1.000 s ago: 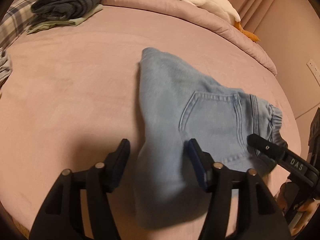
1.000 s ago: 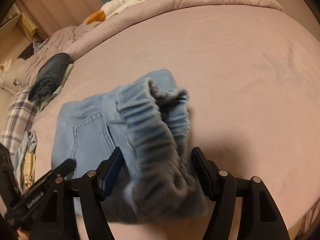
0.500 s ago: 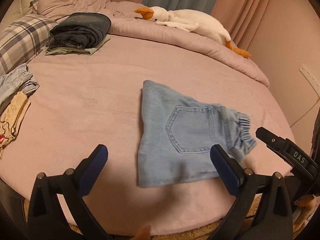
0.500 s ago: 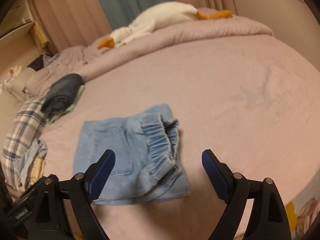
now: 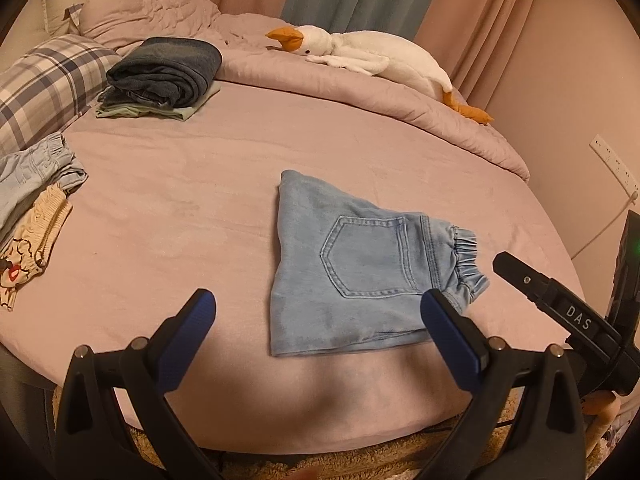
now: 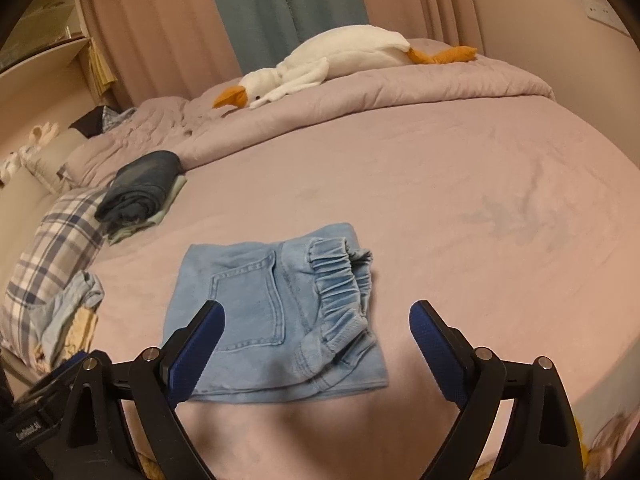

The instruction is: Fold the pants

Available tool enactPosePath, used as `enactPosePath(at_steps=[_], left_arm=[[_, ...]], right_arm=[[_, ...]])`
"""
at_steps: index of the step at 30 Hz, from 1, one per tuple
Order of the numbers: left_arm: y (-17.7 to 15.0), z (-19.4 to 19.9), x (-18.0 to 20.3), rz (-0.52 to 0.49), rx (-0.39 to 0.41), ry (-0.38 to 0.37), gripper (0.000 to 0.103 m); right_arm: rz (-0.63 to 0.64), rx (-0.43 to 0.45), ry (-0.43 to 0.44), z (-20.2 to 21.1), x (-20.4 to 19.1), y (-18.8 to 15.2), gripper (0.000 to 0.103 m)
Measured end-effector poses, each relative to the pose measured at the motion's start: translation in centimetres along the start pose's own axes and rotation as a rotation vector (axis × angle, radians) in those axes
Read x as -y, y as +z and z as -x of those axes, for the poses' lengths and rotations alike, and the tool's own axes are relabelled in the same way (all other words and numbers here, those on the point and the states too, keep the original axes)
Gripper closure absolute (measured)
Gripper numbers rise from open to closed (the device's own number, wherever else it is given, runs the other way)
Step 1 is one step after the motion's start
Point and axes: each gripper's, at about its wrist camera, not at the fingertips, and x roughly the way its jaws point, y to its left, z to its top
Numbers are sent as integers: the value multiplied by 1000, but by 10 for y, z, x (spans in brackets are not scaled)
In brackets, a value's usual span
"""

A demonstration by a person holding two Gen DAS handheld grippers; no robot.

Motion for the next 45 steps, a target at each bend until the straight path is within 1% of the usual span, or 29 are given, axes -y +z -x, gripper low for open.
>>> enactPosePath(at_steps=[5,16,45], left_arm=[[1,5,1,0,14,3,1],[-3,7,3,-5,8,28,1],[-6,1,0,1,-11,24,1]], right_arm=[[7,6,-1,1,-4,-1,10],[15,2,-10,2,-10,-3,10],[20,-11,-24,-2,-16,-6,10]])
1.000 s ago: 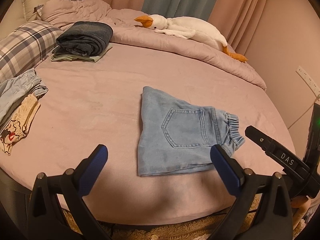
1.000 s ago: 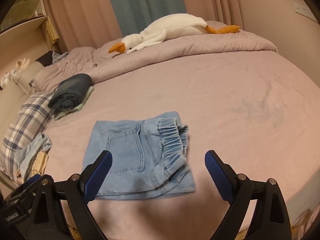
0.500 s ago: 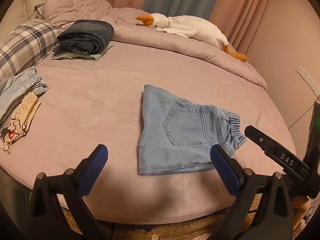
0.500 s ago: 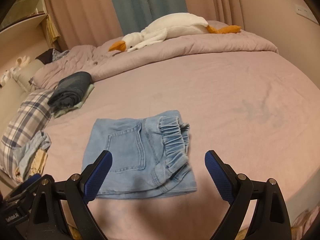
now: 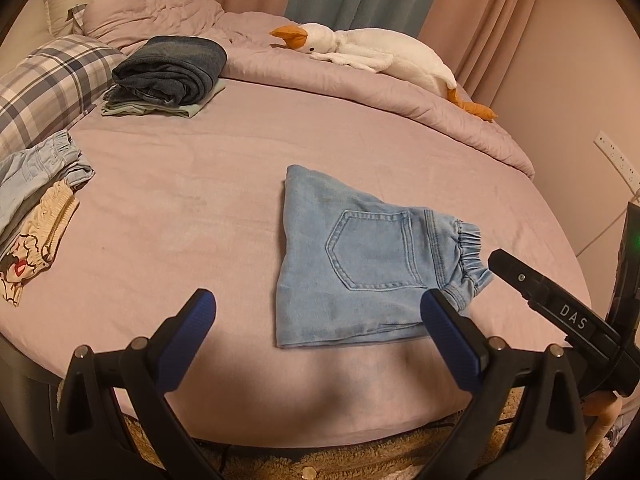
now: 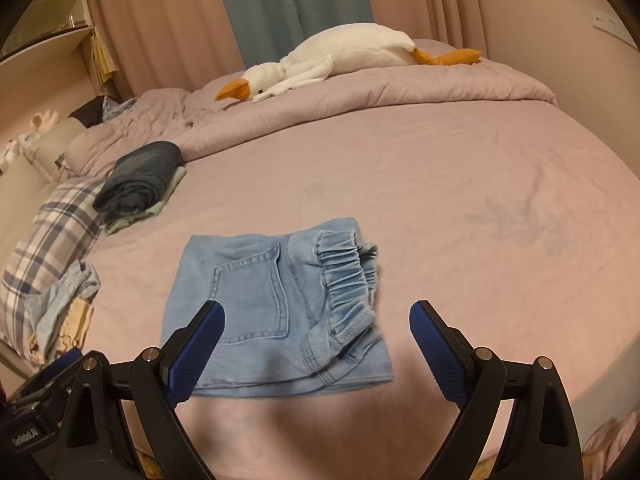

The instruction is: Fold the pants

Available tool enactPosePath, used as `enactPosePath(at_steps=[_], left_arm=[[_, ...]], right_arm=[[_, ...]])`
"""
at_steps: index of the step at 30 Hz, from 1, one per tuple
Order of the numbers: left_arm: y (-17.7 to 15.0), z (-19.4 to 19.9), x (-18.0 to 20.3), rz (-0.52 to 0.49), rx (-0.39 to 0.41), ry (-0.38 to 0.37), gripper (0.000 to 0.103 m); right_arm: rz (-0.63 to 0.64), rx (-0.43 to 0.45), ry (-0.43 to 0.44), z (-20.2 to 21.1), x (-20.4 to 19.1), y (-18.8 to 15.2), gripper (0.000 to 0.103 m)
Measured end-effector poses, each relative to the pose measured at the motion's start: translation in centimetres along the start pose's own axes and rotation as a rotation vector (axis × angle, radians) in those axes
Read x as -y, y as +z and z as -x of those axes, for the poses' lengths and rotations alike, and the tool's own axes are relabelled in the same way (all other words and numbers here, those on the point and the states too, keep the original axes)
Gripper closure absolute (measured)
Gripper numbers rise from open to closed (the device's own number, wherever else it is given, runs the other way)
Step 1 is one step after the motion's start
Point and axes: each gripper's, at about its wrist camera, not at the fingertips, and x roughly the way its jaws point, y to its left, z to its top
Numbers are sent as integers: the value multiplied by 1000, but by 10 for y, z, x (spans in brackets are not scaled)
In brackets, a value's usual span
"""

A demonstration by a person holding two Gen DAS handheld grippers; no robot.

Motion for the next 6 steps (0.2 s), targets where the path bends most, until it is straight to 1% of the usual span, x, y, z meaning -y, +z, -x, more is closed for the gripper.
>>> enactPosePath(at_steps=[6], left_arm=[[0,-2,0,-1,-7,-1,1]], right_arm=[[3,-5,-12,-2,-1,-1,10]])
